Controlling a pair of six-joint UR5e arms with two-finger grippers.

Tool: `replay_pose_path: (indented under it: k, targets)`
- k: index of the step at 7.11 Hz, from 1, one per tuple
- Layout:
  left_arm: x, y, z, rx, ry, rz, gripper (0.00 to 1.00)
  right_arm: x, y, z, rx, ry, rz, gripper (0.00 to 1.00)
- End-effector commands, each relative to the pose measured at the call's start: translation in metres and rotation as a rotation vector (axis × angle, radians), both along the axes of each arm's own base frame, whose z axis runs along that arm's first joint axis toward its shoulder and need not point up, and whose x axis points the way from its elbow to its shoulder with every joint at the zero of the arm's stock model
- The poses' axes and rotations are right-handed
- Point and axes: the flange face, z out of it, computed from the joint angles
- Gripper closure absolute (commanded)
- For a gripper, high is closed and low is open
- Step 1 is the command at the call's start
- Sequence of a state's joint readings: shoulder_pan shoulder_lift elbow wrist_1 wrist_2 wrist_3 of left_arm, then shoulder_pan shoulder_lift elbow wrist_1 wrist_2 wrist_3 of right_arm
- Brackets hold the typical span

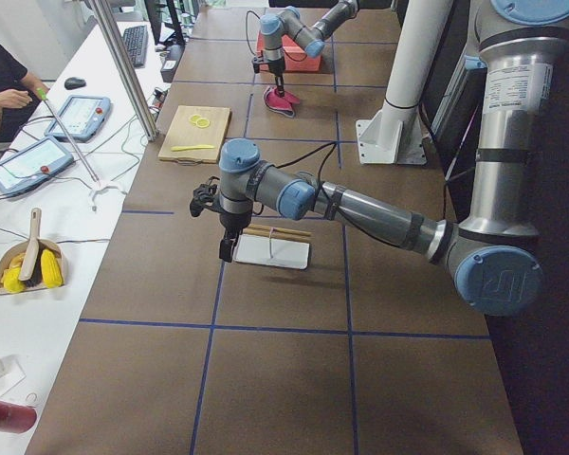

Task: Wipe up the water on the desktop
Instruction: 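Lower the pink cloth with the right gripper and drag it across the table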

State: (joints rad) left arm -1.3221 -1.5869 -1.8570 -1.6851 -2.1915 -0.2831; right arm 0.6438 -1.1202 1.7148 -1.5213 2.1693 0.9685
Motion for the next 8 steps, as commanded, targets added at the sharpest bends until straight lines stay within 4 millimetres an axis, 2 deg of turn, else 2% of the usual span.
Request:
replay_pose_path:
  k: [1, 2, 3, 4, 5, 6, 7, 8]
  targets:
    - [-0.002, 0.0, 0.002, 0.0, -0.004, 0.0, 0.0, -0.057, 0.105, -0.036, -0.116, -0.011, -0.012, 1.0]
    - [-0.004, -0.001, 0.002, 0.002, -0.004, -0.005, 0.0, -0.075, 0.136, -0.041, -0.093, 0.007, 0.008, 1.0]
    - [-0.005, -0.001, 0.001, 0.003, -0.003, -0.006, 0.0, -0.07, 0.137, -0.05, -0.088, -0.012, 0.007, 1.0]
    - [-0.005, -0.001, 0.0, 0.005, -0.001, -0.007, 0.0, -0.055, 0.12, -0.05, -0.087, -0.019, 0.038, 1.0]
    - [-0.005, -0.001, 0.0, 0.004, 0.0, -0.006, 0.0, -0.031, 0.09, -0.032, -0.091, 0.004, 0.088, 1.0]
    - [-0.004, -0.001, -0.002, 0.007, 0.002, -0.006, 0.0, -0.017, 0.068, -0.014, -0.083, 0.033, 0.122, 1.0]
    - [-0.005, 0.0, -0.006, 0.013, 0.006, -0.006, 0.0, -0.004, 0.037, 0.009, -0.083, 0.068, 0.149, 1.0]
    - [-0.005, 0.001, -0.008, 0.014, 0.007, -0.008, 0.0, 0.022, -0.005, 0.031, -0.058, 0.098, 0.174, 1.0]
